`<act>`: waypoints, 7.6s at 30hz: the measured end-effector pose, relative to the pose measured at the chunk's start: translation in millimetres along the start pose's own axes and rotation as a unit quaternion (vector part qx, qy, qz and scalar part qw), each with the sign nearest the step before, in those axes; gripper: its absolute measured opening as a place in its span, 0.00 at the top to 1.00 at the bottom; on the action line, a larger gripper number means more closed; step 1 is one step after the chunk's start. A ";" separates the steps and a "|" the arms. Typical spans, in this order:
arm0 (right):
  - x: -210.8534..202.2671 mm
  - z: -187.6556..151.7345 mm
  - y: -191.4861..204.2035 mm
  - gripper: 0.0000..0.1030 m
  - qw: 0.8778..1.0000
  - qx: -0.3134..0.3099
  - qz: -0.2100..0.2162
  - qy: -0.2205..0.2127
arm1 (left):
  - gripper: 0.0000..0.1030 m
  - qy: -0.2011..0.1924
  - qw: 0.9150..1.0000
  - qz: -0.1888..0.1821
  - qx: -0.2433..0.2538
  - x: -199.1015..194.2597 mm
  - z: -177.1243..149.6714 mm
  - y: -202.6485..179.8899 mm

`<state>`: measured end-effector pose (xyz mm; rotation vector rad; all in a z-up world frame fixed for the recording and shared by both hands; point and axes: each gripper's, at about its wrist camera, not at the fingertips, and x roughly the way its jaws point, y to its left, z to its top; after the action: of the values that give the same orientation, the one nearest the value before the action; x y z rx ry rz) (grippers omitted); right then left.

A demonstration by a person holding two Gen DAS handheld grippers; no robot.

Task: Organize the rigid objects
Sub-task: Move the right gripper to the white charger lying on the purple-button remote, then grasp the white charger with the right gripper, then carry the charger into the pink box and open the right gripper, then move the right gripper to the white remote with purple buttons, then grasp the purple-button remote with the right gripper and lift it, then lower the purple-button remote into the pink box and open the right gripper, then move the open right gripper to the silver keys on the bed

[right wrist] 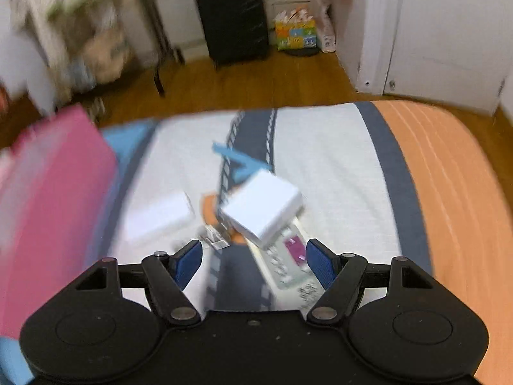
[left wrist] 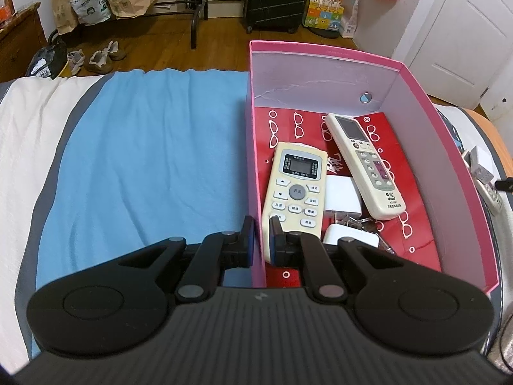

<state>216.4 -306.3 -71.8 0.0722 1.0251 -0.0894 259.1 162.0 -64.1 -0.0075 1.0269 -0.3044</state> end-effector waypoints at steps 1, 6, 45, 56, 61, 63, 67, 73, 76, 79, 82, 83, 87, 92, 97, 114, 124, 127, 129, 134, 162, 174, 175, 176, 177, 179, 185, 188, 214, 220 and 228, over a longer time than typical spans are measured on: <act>7.5 0.0 6.0 0.26 1.000 -0.025 -0.014 0.008 | 0.92 0.000 1.000 0.000 0.000 0.1 -0.1 0.3; 30.7 13.3 5.5 0.26 0.998 -0.026 -0.041 0.026 | 0.92 0.000 1.000 -0.001 0.000 0.3 0.1 0.5; 34.8 18.0 4.7 0.23 0.998 0.022 -0.024 -0.055 | 0.92 0.001 1.000 -0.015 -0.012 0.3 -2.5 5.5; 41.1 11.2 6.4 0.25 0.999 0.035 -0.033 -0.010 | 0.91 0.001 1.000 -0.012 -0.011 0.6 -3.3 3.9; 36.0 13.3 9.3 0.24 0.999 0.027 -0.035 -0.023 | 0.91 0.001 1.000 -0.012 -0.011 0.5 -3.4 4.0; 33.1 15.7 9.8 0.24 0.998 0.028 -0.036 -0.036 | 0.91 0.001 1.000 -0.012 -0.010 0.0 -3.2 4.1; 25.4 18.4 11.6 0.42 0.998 0.039 -0.031 -0.037 | 0.91 0.001 1.000 -0.013 -0.013 0.2 -3.2 4.0; -6.3 14.7 5.2 0.44 0.994 0.072 -0.007 -0.078 | 0.91 0.003 1.000 -0.012 -0.018 0.6 -3.3 5.8; -34.3 10.1 17.0 0.45 0.992 0.062 0.025 -0.109 | 0.91 0.003 1.000 -0.011 -0.018 0.7 -3.3 5.9; -53.8 6.2 34.5 0.45 0.989 0.044 0.047 -0.137 | 0.91 0.004 1.000 -0.011 -0.017 0.8 -3.4 5.8; -66.7 4.5 49.8 0.45 0.984 0.028 0.081 -0.157 | 0.91 0.005 1.000 -0.008 -0.014 1.5 -3.5 5.5; -71.3 4.2 55.2 0.45 0.981 0.024 0.099 -0.166 | 0.91 0.005 1.000 -0.007 -0.014 1.7 -3.1 5.6; -89.2 1.6 80.1 0.45 0.967 0.011 0.166 -0.193 | 0.91 0.005 1.000 -0.008 -0.016 1.7 -2.8 5.7; -106.0 -3.3 121.8 0.45 0.943 -0.038 0.257 -0.208 | 0.91 0.005 1.000 -0.009 -0.016 1.0 -2.5 6.2; -83.8 -9.6 174.9 0.45 0.932 -0.086 0.309 -0.167 | 0.91 0.003 1.000 -0.009 -0.016 1.1 -2.3 6.7; -33.0 -15.3 203.5 0.45 0.931 -0.166 0.307 -0.106 | 0.90 -0.001 1.000 -0.006 -0.018 -5.1 -2.8 6.0; -88.8 -25.0 167.9 0.44 0.940 -0.220 0.185 -0.185 | 0.90 -0.003 1.000 -0.007 -0.016 -4.9 -2.4 4.8; -105.0 -23.6 136.3 0.24 0.936 -0.187 0.171 -0.244 | 0.90 -0.003 1.000 -0.008 -0.016 -4.7 -2.1 4.3; -112.2 -22.2 113.7 0.15 0.933 -0.174 0.140 -0.283 | 0.90 -0.002 1.000 -0.009 -0.018 -4.6 -2.0 4.2; -109.2 -12.3 69.4 0.14 0.949 -0.183 0.074 -0.246 | 0.90 -0.001 1.000 -0.011 -0.022 -4.1 -0.9 5.6; 28.8 7.6 -7.8 0.42 0.998 -0.045 0.030 -0.025 | 0.90 -0.003 1.000 -0.014 -0.025 -3.7 0.2 7.3; -86.2 9.9 52.4 0.42 0.975 -0.037 0.134 -0.173 | 0.92 -0.005 1.000 -0.011 -0.012 -7.6 -1.6 2.7; -94.1 10.9 64.1 0.42 0.970 -0.041 0.155 -0.181 | 0.92 -0.005 1.000 -0.011 -0.013 -7.6 -1.8 2.6; -102.1 12.1 78.7 0.42 0.965 -0.046 0.180 -0.185 | 0.92 -0.005 1.000 -0.011 -0.012 -7.6 -1.8 2.5; -107.1 13.0 93.3 0.42 0.961 -0.053 0.201 -0.184 | 0.92 -0.005 1.000 -0.011 -0.012 -7.7 -1.8 2.3; -113.7 15.2 125.4 0.42 0.955 -0.071 0.226 -0.177 | 0.92 -0.006 1.000 -0.010 -0.006 -8.2 -2.0 0.5; -95.4 26.1 197.5 0.41 0.952 -0.091 0.266 -0.117 | 0.92 -0.007 1.000 -0.011 0.004 -9.7 -2.9 -1.1; -74.9 30.6 225.2 0.41 0.958 -0.099 0.257 -0.083 | 0.92 -0.006 1.000 -0.017 0.000 -10.1 -2.8 2.3; -68.4 34.7 221.4 0.37 0.954 -0.175 0.229 -0.083 | 0.92 -0.002 1.000 -0.016 0.002 -6.4 -3.9 1.3; -108.3 29.9 163.4 0.34 0.949 -0.177 0.233 -0.116 | 0.92 -0.001 1.000 -0.012 0.004 -6.8 -3.0 -0.9; -106.7 11.9 84.0 0.31 0.959 -0.114 0.217 -0.139 | 0.92 0.002 1.000 -0.004 0.008 -6.9 -2.6 -4.5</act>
<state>180.6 -219.6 27.2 0.0717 0.7131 0.4095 252.5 159.7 -59.0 0.0022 1.0281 -0.3204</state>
